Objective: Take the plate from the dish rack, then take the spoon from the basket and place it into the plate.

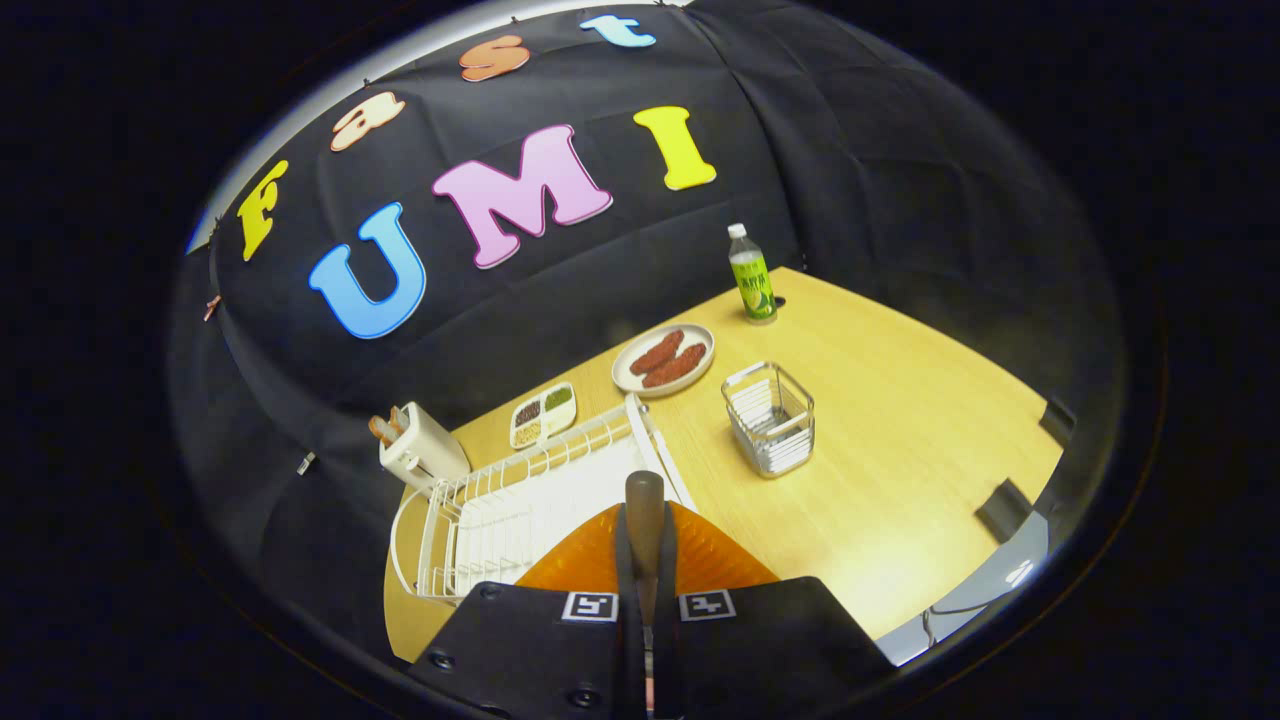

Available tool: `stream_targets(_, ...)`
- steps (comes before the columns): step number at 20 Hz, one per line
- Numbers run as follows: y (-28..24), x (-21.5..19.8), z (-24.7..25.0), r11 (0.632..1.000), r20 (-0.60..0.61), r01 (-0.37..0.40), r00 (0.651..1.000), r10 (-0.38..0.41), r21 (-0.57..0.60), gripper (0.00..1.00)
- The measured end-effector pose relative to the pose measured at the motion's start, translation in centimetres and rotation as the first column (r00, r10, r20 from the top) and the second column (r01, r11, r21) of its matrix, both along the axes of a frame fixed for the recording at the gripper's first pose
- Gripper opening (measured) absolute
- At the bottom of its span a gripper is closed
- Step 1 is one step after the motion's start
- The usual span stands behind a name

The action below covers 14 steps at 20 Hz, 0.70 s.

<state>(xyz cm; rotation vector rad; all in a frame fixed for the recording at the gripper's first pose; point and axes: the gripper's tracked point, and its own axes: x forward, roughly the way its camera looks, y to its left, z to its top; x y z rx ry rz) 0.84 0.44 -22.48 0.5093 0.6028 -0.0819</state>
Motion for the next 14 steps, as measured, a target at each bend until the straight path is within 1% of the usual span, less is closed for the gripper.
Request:
stream_targets(2,1.4,-1.0,-2.9,1.000,-0.050,-0.001,0.999,0.002,0.018,0.08)
stream_targets(5,2.1,-2.0,-6.6,1.000,-0.098,-0.006,0.995,0.004,-0.018,0.08)
stream_targets(7,2.6,-2.3,-8.6,1.000,-0.133,-0.006,0.991,0.004,-0.015,0.08)
stream_targets(9,2.8,-2.3,-9.8,1.000,-0.157,-0.007,0.988,0.004,-0.019,0.08)
stream_targets(14,3.3,-2.3,-10.0,0.999,-0.166,-0.028,0.986,0.025,-0.016,0.08)
